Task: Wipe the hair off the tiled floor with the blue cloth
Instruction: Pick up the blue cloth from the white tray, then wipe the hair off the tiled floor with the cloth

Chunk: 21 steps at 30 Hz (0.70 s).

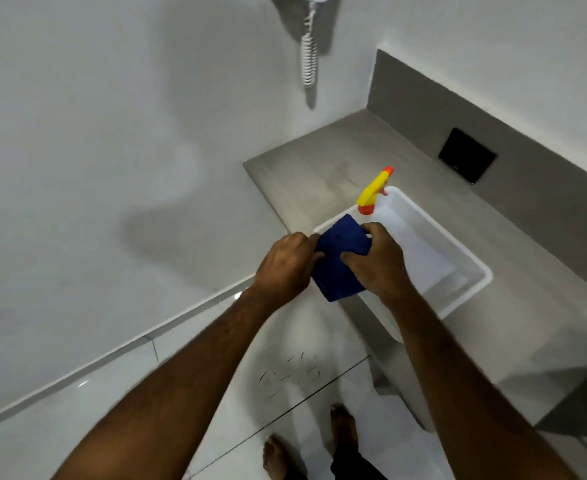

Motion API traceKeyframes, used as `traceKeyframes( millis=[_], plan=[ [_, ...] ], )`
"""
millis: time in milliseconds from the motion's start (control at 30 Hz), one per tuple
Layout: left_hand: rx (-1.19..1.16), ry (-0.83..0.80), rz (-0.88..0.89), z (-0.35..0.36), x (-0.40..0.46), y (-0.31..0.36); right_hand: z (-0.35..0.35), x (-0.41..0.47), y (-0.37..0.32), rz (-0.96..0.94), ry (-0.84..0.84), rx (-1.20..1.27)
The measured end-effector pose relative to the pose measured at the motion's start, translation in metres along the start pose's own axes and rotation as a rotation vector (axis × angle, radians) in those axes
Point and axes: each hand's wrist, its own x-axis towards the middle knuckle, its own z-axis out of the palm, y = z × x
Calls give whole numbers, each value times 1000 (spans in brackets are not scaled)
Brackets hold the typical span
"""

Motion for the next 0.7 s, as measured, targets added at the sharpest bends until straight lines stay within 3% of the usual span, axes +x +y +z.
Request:
traceKeyframes(
  millis=[167,333,500,700],
  plan=[
    [-3,38,-106,-7,-79,-78,92,-27,-25,-65,-148,20],
    [-43,-122,-349,71,-153,-151,205,-34,37,-23,-281,-51],
    [5,-392,-556,238,-243,-233,349,-17,194,147,-377,-220],
    [183,-648,-386,467,-349,-344,509,11,415,336,-575,-449]
  ],
)
